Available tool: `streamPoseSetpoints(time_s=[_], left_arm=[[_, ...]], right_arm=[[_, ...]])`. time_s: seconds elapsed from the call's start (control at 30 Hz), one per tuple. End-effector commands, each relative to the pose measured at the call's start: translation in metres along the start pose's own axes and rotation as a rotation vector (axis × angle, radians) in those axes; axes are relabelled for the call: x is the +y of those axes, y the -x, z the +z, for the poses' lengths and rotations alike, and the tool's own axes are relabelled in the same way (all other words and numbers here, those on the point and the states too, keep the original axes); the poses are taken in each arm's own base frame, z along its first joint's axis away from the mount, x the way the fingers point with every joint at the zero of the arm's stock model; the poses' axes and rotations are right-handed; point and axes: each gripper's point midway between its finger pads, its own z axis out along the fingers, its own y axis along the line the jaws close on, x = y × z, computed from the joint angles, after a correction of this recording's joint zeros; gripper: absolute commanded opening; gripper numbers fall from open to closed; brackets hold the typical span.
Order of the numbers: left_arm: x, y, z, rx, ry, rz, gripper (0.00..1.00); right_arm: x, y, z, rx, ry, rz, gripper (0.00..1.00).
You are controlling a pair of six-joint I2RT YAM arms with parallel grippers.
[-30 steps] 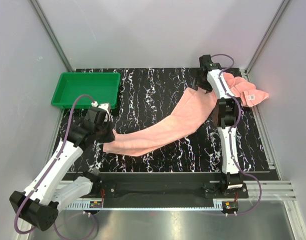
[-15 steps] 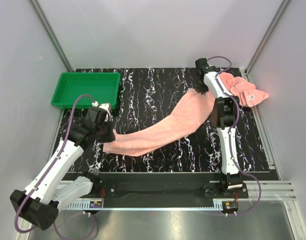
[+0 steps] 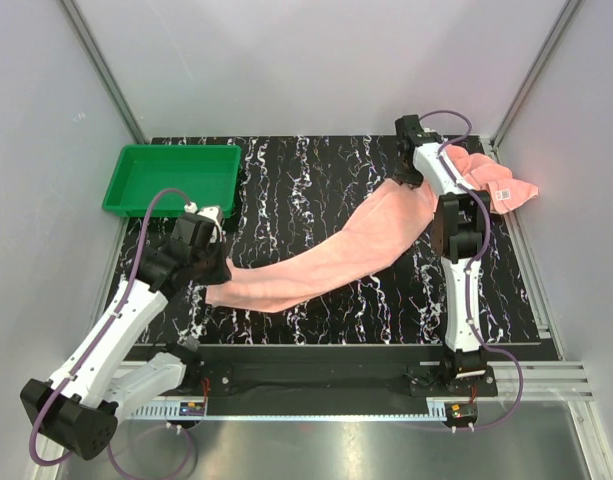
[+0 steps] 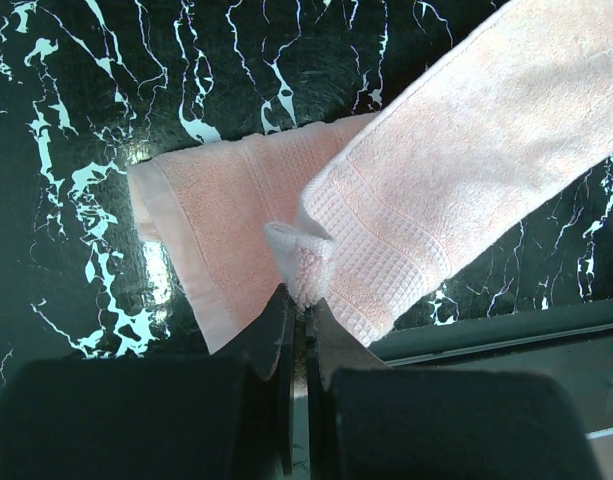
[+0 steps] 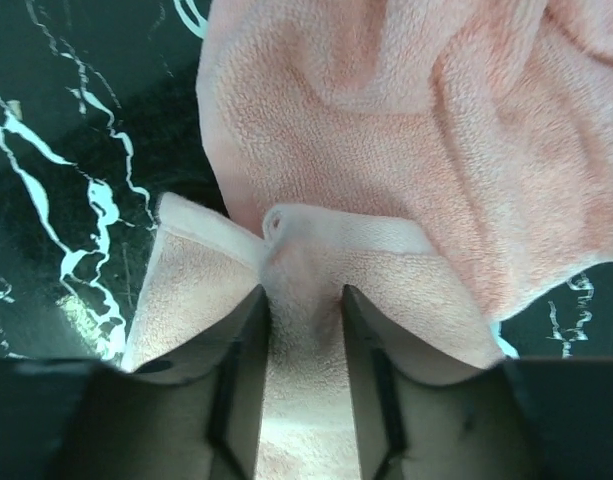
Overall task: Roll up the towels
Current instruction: Flatten the towel
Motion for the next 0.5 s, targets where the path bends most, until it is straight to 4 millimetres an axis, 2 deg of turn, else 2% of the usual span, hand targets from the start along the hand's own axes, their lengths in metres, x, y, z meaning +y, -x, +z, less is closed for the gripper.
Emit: streamPoseSetpoints(time_s=[0.0, 0.1, 0.17, 0.23, 0.3, 0.47], left_arm=[[-0.0022, 0.0028, -0.0010, -0.018, -0.013, 0.009, 0.00], [-0.0022, 0.0024, -0.0010, -0.017, -0.013, 0.006, 0.00], [-0.0023, 0.0009, 0.0002, -0.012, -0.013, 0.005, 0.00], [-0.0027, 0.0006, 0.0006, -0.012, -0.017, 0.002, 0.00], [-0.0028, -0.0002, 0.0012, -0.010, -0.018, -0.001, 0.00], [-0.0030, -0.0002, 0.0022, -0.009, -0.017, -0.004, 0.00]], right_arm=[[0.0005, 0.0061, -0.0120, -0.037, 0.010, 0.016, 0.45], [0.0013, 0.0012, -0.0095, -0.029, 0.017, 0.019, 0.47], [0.0012, 0.0011, -0.0086, -0.028, 0.020, 0.021, 0.44], [0.0013, 0.0010, -0.0090, -0.028, 0.021, 0.021, 0.37], [0.0012, 0.0020, -0.0105, -0.032, 0.019, 0.018, 0.25], [-0.0045, 0.0038, -0.0181, -0.042, -0.001, 0.016, 0.11]])
